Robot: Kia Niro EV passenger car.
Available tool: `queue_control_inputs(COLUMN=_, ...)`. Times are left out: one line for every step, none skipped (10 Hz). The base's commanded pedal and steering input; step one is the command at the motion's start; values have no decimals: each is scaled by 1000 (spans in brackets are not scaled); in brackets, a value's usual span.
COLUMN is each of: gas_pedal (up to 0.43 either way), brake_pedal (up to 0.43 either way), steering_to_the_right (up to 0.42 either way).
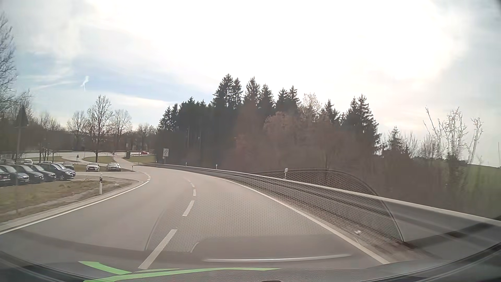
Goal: Follow the waypoints while adhering to traffic rules and regulations
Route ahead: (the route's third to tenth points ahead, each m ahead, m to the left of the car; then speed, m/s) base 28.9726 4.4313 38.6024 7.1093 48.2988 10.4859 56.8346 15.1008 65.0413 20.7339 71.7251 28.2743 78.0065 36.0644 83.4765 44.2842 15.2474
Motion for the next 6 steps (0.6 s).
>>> queue_control_inputs(gas_pedal=98, brake_pedal=0, steering_to_the_right=-45)
queue_control_inputs(gas_pedal=98, brake_pedal=0, steering_to_the_right=-45)
queue_control_inputs(gas_pedal=98, brake_pedal=0, steering_to_the_right=-44)
queue_control_inputs(gas_pedal=87, brake_pedal=0, steering_to_the_right=-42)
queue_control_inputs(gas_pedal=87, brake_pedal=0, steering_to_the_right=-40)
queue_control_inputs(gas_pedal=79, brake_pedal=0, steering_to_the_right=-40)
